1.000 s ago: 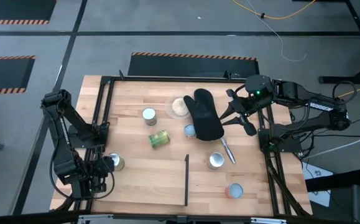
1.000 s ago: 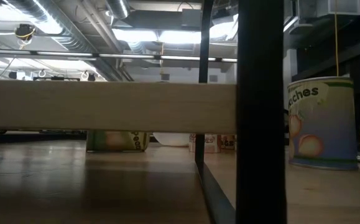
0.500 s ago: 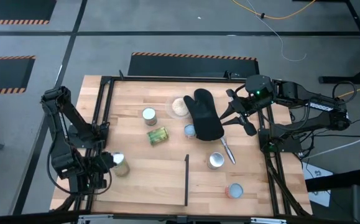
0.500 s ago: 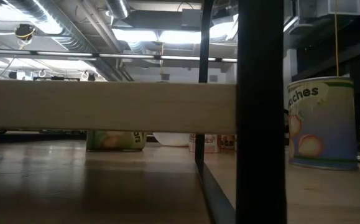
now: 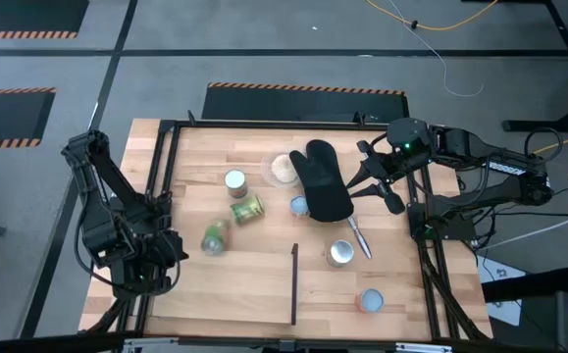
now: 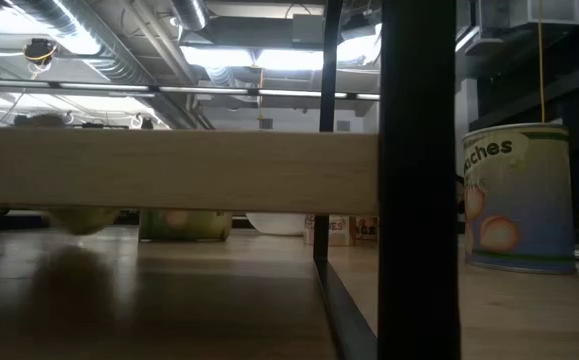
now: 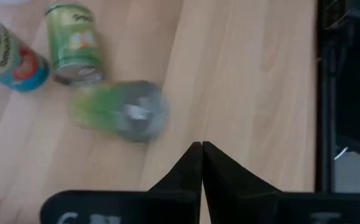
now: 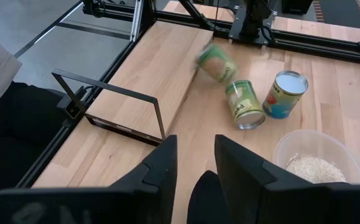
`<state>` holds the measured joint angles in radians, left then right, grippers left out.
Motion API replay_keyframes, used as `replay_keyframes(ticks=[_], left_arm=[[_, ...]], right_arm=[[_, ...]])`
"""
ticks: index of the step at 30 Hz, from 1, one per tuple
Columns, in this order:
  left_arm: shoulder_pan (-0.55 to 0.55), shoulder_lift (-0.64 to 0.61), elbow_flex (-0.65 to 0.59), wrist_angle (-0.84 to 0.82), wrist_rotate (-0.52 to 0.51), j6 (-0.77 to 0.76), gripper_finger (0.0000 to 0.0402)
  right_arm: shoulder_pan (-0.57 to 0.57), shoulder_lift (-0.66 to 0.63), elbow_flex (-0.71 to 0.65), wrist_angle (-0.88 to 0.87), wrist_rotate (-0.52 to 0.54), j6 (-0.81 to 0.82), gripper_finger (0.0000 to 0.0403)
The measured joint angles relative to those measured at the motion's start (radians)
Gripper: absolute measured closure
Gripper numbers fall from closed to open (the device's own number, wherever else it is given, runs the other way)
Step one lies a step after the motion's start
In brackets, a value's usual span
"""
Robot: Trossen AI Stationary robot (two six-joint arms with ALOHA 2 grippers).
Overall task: Pick and place cans onto a shelf
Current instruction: Put the right green canned orange on the shelf, then put the left green canned orange on the shelf
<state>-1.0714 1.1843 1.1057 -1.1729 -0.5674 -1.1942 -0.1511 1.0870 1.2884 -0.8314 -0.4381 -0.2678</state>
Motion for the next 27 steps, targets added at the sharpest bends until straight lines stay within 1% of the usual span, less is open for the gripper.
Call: replay_keyframes(ticks=[4, 8, 11, 13, 18, 20, 24, 27], left_arm=[[0.012, 0.000, 0.000, 0.019, -0.056, -0.001, 0.0386], [0.040, 0.000, 0.000, 0.018, -0.143, -0.005, 0.0373], [0.073, 0.000, 0.000, 0.017, -0.211, -0.005, 0.0357], [0.103, 0.000, 0.000, 0.016, -0.232, -0.005, 0.0341], [0.213, 0.000, 0.000, 0.004, -0.222, -0.002, 0.0294], [0.265, 0.000, 0.000, 0.003, -0.190, 0.031, 0.0279], [0.380, 0.000, 0.000, 0.003, -0.134, 0.121, 0.0271], [0.476, 0.000, 0.000, 0.003, -0.064, 0.261, 0.0273]], right_arm=[[0.000, 0.000, 0.000, 0.000, 0.000, 0.000, 0.0291], [0.000, 0.000, 0.000, 0.000, 0.000, 0.001, 0.0291], [0.000, 0.000, 0.000, 0.000, 0.000, 0.001, 0.0291], [0.000, 0.000, 0.000, 0.000, 0.000, 0.001, 0.0291], [0.000, 0.000, 0.000, 0.000, 0.000, 0.001, 0.0291], [0.000, 0.000, 0.000, 0.000, 0.000, 0.001, 0.0291], [0.000, 0.000, 0.000, 0.000, 0.000, 0.001, 0.0291], [0.000, 0.000, 0.000, 0.000, 0.000, 0.000, 0.0291]])
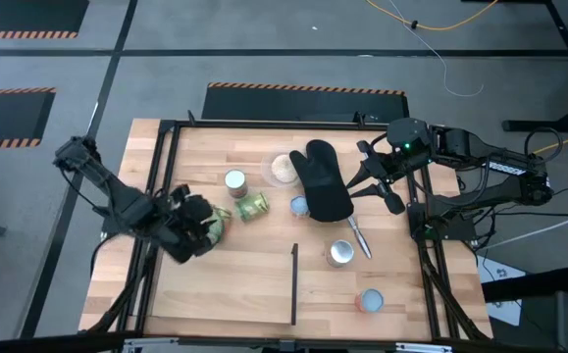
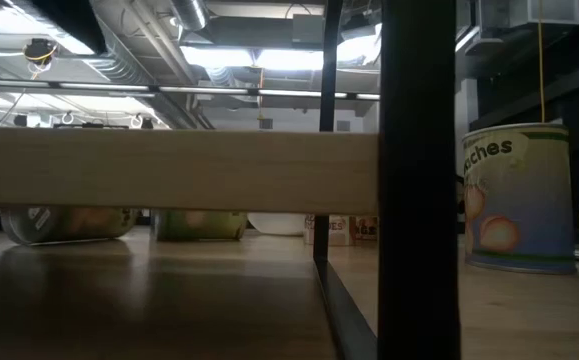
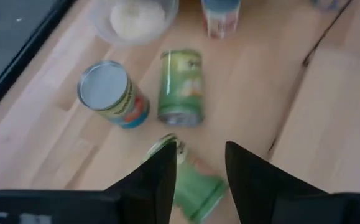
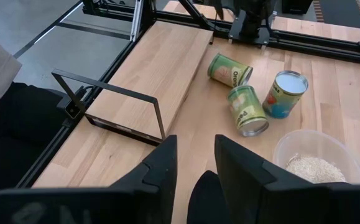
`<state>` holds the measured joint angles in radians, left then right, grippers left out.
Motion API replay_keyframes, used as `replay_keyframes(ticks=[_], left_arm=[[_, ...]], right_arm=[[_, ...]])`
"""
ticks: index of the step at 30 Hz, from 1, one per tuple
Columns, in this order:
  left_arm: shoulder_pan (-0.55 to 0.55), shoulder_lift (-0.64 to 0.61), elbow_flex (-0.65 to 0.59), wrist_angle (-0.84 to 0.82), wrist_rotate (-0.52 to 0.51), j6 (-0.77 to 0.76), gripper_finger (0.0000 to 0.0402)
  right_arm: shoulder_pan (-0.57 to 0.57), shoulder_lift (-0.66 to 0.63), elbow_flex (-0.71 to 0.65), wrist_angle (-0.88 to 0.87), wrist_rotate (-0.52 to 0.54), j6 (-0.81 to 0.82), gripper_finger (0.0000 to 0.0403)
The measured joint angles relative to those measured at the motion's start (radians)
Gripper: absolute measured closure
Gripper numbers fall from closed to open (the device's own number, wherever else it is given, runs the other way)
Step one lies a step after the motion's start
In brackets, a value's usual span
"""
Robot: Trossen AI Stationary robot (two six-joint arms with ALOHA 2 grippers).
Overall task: Pick and place cans onto a shelf
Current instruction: Put the left green canned orange on the shelf
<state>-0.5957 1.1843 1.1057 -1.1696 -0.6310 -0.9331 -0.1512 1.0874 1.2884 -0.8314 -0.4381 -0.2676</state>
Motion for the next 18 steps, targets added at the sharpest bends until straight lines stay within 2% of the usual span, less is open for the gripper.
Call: replay_keyframes(ticks=[7, 18], left_arm=[[0.265, 0.000, 0.000, 0.001, 0.304, 0.348, 0.0274], [0.668, 0.000, 0.000, 0.018, 0.611, 0.701, 0.0275]], right_arm=[[0.000, 0.000, 0.000, 0.000, 0.000, -0.001, 0.0291], [0.000, 0.000, 0.000, -0.002, 0.000, -0.003, 0.0291]])
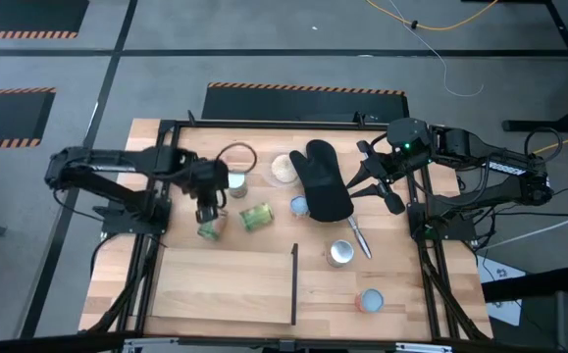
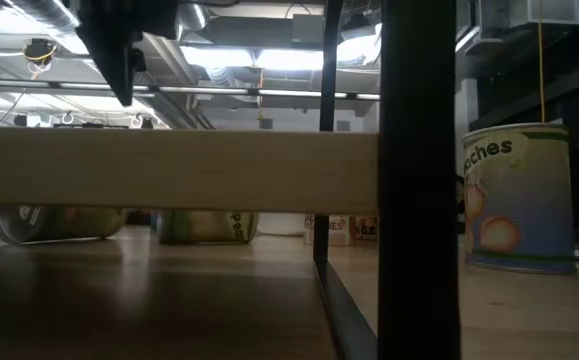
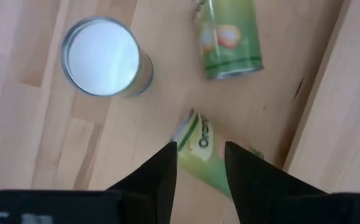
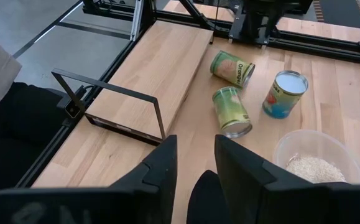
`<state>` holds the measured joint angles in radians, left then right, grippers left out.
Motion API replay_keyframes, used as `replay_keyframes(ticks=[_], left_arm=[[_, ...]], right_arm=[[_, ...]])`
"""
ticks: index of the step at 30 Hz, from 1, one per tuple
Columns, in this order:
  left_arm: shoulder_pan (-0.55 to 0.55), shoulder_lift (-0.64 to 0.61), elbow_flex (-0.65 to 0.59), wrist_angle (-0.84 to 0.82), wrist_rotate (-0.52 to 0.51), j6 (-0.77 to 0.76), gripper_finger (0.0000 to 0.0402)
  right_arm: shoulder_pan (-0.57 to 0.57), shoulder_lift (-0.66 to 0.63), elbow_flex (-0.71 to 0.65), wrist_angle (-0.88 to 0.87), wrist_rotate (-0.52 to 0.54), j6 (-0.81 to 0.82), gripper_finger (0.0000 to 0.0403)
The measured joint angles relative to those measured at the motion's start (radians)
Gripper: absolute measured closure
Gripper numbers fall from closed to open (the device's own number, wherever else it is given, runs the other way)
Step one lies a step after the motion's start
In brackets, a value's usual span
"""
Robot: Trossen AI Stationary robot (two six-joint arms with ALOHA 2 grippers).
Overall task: Pick and place cans onto a shelf
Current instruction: Put the left green canned orange on the shelf
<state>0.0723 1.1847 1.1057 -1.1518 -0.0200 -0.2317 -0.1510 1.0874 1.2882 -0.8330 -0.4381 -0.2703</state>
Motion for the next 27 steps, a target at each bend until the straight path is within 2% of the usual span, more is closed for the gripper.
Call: replay_keyframes(ticks=[6, 14, 22, 27], left_arm=[[0.127, 0.038, 0.001, 0.019, 0.098, 0.106, 0.0274], [0.195, 0.168, 0.000, 0.015, 0.196, 0.224, 0.0280], [0.234, 0.299, -0.001, -0.112, 0.206, 0.343, 0.0281], [0.260, 0.343, -0.001, -0.135, 0.206, 0.427, 0.0281]], right_arm=[[0.000, 0.000, 0.000, -0.001, 0.000, 0.000, 0.0291], [0.000, 0.000, 0.000, -0.005, 0.000, 0.000, 0.0291], [0.000, 0.000, 0.000, -0.011, 0.000, 0.000, 0.0291], [0.000, 0.000, 0.000, -0.011, 0.000, 0.000, 0.0291]])
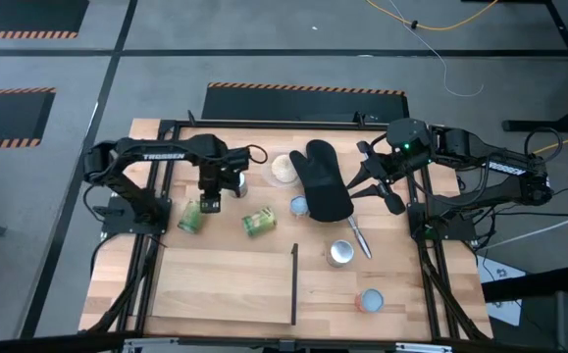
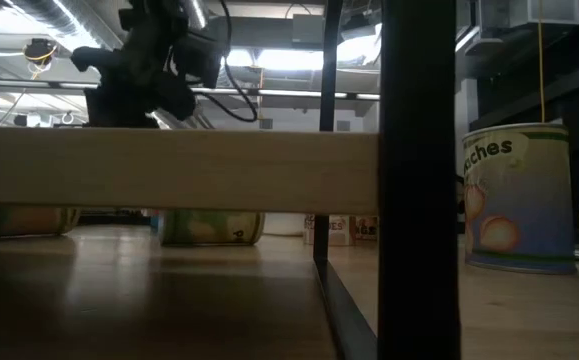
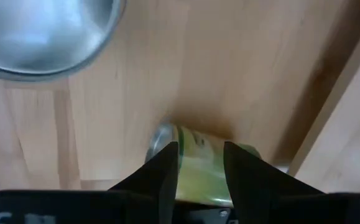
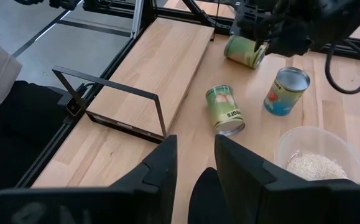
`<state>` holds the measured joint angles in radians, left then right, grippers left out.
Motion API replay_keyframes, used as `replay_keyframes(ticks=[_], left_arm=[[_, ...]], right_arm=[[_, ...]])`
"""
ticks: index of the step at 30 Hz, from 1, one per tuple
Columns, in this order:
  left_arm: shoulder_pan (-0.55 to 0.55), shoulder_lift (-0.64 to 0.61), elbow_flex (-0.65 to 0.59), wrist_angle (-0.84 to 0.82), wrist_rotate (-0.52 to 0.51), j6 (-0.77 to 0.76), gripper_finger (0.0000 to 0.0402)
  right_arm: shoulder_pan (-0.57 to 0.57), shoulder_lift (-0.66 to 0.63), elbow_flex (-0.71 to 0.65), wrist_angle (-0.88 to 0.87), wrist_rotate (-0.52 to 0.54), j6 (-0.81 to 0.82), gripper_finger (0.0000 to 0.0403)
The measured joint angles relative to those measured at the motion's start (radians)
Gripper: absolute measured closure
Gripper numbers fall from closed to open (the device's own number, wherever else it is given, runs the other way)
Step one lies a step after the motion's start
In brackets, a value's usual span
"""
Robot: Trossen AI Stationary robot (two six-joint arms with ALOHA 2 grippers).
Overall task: Pick and place cans onto a shelf
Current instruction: Put the left green canned orange on the shelf
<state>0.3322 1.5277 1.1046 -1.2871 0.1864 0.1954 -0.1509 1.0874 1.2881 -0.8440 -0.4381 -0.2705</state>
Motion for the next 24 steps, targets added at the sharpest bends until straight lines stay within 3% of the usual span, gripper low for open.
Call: replay_keyframes(ticks=[6, 16, 24], left_arm=[[0.050, 0.010, -0.009, -0.039, 0.000, 0.014, 0.0280], [0.129, -0.003, -0.209, -0.038, -0.001, 0.026, 0.0280], [0.177, -0.003, -0.241, -0.028, -0.001, 0.026, 0.0280]], right_arm=[[0.000, 0.000, 0.000, 0.000, 0.000, 0.000, 0.0291], [0.000, 0.000, 0.000, -0.008, 0.000, 0.000, 0.0291], [0.000, 0.000, 0.000, -0.007, 0.000, -0.001, 0.0291]])
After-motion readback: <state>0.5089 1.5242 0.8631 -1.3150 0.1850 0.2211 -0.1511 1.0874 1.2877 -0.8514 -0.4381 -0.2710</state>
